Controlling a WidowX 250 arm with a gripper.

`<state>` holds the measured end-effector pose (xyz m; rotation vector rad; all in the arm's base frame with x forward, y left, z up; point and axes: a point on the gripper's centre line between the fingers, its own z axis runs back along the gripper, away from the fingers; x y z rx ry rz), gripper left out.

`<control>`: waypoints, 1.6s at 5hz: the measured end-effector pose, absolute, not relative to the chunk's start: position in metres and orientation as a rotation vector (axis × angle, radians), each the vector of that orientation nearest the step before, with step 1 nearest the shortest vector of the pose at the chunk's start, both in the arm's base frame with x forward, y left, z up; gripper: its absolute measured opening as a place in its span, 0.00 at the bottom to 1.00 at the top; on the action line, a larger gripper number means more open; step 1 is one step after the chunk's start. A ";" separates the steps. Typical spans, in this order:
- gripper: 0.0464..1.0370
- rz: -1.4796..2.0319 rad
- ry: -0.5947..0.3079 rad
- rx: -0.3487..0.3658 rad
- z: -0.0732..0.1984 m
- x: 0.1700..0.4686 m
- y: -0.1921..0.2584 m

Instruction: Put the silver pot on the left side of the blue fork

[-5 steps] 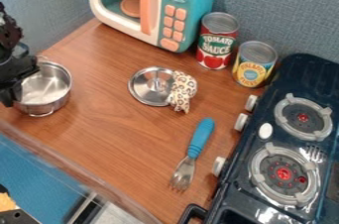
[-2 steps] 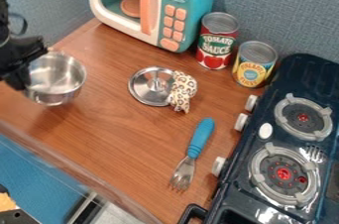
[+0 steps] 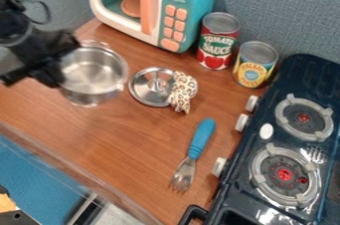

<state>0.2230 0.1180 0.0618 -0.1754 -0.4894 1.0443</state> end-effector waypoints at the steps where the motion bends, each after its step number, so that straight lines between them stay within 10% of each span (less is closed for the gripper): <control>1: 0.01 0.925 -0.464 -0.205 0.054 0.229 0.086; 6: 0.03 0.766 -0.319 -0.112 -0.016 0.240 0.041; 8: 0.45 0.778 -0.327 -0.135 0.003 0.239 0.044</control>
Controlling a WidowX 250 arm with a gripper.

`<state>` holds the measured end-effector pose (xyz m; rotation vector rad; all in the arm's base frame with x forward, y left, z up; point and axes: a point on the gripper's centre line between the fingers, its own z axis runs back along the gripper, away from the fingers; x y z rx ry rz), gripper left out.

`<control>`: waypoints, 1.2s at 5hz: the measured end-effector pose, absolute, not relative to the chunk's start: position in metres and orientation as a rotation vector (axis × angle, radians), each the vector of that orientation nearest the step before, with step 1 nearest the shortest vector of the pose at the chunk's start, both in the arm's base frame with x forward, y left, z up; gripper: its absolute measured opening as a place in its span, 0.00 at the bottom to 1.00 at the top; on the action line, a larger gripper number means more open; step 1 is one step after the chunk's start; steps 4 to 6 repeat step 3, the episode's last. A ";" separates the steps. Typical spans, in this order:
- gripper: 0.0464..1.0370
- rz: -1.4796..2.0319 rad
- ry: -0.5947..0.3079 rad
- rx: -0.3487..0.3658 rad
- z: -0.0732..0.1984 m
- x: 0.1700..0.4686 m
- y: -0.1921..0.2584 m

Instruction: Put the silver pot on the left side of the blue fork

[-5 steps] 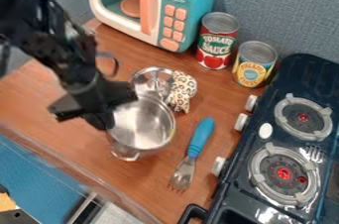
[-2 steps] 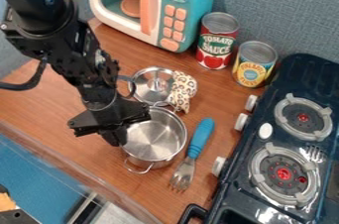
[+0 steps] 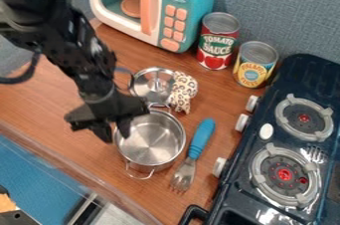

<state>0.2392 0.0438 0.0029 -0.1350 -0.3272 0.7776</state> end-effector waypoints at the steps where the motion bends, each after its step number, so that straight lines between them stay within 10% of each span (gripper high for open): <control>1: 0.77 0.770 -0.348 -0.148 0.021 0.243 0.049; 2: 0.97 0.754 -0.424 -0.080 0.051 0.246 0.057; 6: 0.97 0.748 -0.427 -0.075 0.053 0.246 0.057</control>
